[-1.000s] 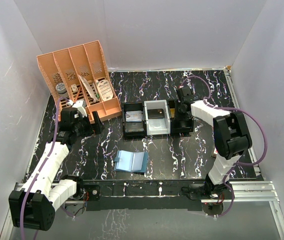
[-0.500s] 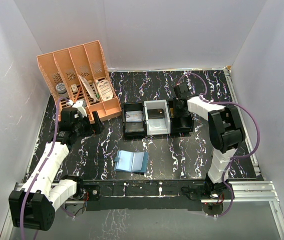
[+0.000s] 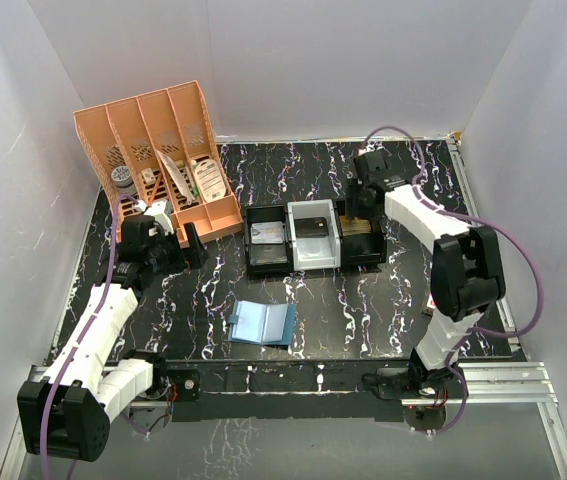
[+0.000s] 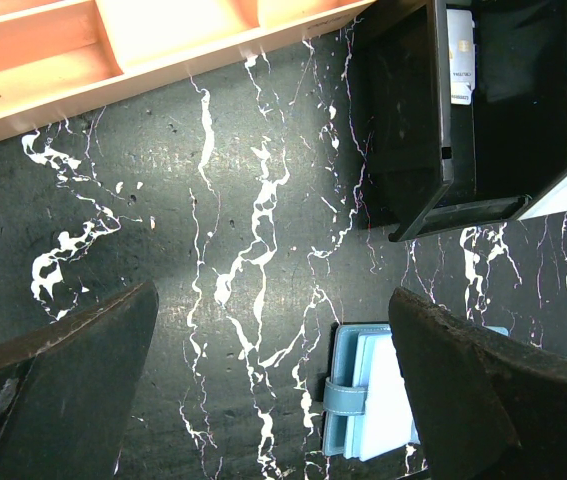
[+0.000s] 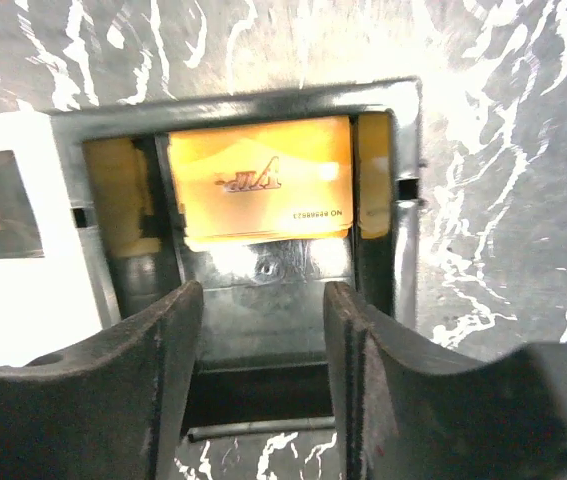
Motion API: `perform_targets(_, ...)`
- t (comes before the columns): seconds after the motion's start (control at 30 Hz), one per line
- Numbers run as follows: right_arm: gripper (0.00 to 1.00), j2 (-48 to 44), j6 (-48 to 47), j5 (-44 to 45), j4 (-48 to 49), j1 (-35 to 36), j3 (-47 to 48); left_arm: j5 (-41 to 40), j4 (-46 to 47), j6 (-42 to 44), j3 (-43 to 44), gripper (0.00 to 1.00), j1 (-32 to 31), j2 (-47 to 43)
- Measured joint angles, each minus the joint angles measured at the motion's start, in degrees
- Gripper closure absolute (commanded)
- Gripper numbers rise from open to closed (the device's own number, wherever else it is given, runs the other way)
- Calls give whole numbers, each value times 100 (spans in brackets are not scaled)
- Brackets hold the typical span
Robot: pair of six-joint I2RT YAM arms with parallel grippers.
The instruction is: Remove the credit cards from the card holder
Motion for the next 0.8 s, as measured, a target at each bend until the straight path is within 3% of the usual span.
perform_targets(0.17,43,-667,236,-437,-426,-2,697,-4,-2,-2,0,1,0,-9)
perform_targets(0.3,44,-1572,835,-1252,-197,109,503,-4,0,-24,0,1,0,-72)
perform_targets(0.4,48,-2155,1379,-1569,107,662,-2,33,0,-50,0,2,0,-127)
perform_targets(0.53,50,-2422,2236,-1716,664,1947,-1141,293,44,-201,-22,5,0,-142)
perform_targets(0.67,53,-2481,3241,-1744,1093,2940,-2546,994,289,-601,-254,10,0,-142)
perform_targets(0.8,54,-2664,4113,-1714,1344,3427,-3467,1751,525,-1156,-708,19,-2,-138)
